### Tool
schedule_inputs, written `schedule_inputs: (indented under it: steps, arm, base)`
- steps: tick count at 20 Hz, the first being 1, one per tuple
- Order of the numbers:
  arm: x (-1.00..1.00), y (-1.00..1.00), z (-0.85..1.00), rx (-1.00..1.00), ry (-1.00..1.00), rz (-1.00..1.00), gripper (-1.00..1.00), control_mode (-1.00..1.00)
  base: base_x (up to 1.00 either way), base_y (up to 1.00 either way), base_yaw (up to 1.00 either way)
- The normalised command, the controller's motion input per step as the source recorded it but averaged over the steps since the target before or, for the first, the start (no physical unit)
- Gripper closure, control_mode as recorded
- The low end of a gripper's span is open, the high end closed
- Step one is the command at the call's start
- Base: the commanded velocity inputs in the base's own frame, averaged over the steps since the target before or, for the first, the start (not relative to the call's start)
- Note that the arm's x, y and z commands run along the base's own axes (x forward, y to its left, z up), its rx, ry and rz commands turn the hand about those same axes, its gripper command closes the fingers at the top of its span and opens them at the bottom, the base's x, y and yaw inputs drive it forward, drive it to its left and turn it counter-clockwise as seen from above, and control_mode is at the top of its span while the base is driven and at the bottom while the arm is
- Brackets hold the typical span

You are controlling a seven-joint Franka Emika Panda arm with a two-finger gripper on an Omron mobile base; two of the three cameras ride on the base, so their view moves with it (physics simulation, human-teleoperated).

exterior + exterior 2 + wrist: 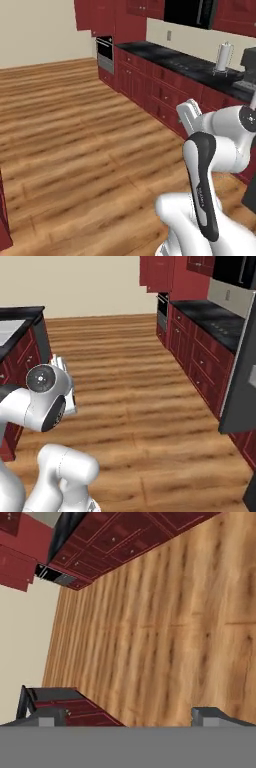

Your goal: Move the mug from next to the sink to the open cabinet. Then, move the bowl with the potato to the fridge to clear the area for faucet cleaning.

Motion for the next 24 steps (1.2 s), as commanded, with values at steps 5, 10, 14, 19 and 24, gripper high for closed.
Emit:
schedule_inputs:
  steps: [5, 10, 14, 19, 24]
  arm:
    - [0.0, 0.0, 0.0, 0.0, 0.0, 0.0, -1.0, 1.0]
    - [0.0, 0.0, 0.0, 0.0, 0.0, 0.0, -1.0, 1.0]
    - [0.0, 0.0, 0.0, 0.0, 0.0, 0.0, -1.0, 1.0]
    - [0.0, 0.0, 0.0, 0.0, 0.0, 0.0, -1.0, 1.0]
    - [0.0, 0.0, 0.0, 0.0, 0.0, 0.0, -1.0, 1.0]
  base:
    - [0.13, 0.0, 0.46]
    - [0.9, 0.0, 0.14]
    - [1.0, 0.0, 0.04]
    - [1.0, 0.0, 0.12]
    - [0.81, 0.0, 0.54]
